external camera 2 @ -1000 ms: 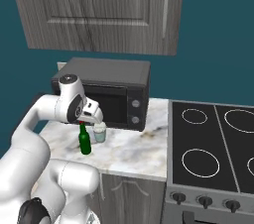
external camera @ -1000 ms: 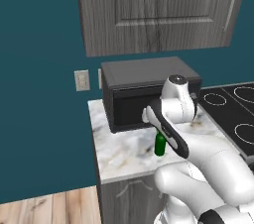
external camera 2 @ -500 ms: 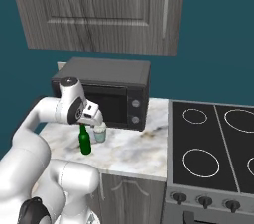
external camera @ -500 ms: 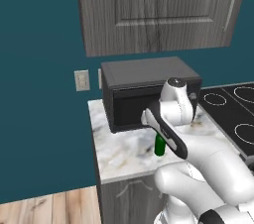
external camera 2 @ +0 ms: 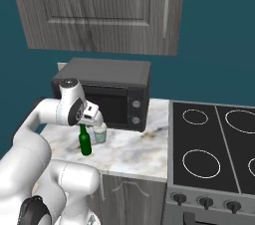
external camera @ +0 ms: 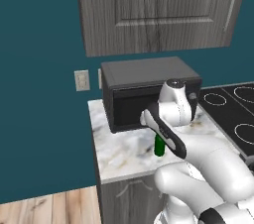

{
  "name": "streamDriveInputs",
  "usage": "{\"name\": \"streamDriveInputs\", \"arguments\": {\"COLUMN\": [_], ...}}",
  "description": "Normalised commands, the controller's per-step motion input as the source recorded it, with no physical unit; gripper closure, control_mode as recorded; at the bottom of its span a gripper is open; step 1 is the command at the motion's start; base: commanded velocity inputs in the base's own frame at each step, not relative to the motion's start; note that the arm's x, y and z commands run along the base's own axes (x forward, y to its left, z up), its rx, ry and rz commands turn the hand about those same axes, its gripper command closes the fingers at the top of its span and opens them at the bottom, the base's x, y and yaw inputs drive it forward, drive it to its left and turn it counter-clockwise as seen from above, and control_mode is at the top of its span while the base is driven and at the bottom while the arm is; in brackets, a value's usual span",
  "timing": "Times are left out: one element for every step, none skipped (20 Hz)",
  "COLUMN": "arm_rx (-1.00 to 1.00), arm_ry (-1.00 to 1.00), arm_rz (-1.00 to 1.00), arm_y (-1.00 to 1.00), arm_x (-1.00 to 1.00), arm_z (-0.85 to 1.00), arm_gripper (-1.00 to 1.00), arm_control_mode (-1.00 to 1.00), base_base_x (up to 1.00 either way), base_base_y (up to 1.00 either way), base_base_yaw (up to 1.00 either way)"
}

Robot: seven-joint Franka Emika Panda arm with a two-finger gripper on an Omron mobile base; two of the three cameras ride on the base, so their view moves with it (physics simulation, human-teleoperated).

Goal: Move the drinks to the dining counter.

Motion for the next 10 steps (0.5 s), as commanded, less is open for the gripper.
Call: {"name": "streamDriveInputs", "arguments": {"arm_rx": [0.0, 0.0, 0.0, 0.0, 0.0, 0.0, -0.03, -0.03, -0.07, -0.07], "arm_ry": [0.0, 0.0, 0.0, 0.0, -0.02, -0.06, -0.14, -0.16, -0.21, -0.23], "arm_rz": [0.0, 0.0, 0.0, 0.0, 0.0, 0.0, 0.0, 0.0, 0.0, 0.0], "arm_y": [0.0, 0.0, 0.0, 0.0, 0.01, 0.01, 0.06, 0.04, 0.04, 0.0], "arm_x": [0.0, 0.0, 0.0, 0.0, 0.0, -0.05, -0.23, -0.24, -0.3, -0.32], "arm_z": [-0.14, -0.14, -0.17, -0.16, -0.12, -0.04, 0.0, 0.0, 0.04, 0.15], "arm_gripper": [1.0, 1.0, 1.0, 1.0, 1.0, 1.0, 1.0, 1.0, 1.0, 1.0], "arm_control_mode": [-1.0, -1.0, -1.0, -1.0, -1.0, -1.0, -1.0, -1.0, -1.0, -1.0], "base_base_x": [0.0, 0.0, 0.0, 0.0, 0.0, 0.0, 0.0, 0.0, 0.0, 0.0], "base_base_y": [0.0, 0.0, 0.0, 0.0, 0.0, 0.0, 0.0, 0.0, 0.0, 0.0], "base_base_yaw": [0.0, 0.0, 0.0, 0.0, 0.0, 0.0, 0.0, 0.0, 0.0, 0.0]}}
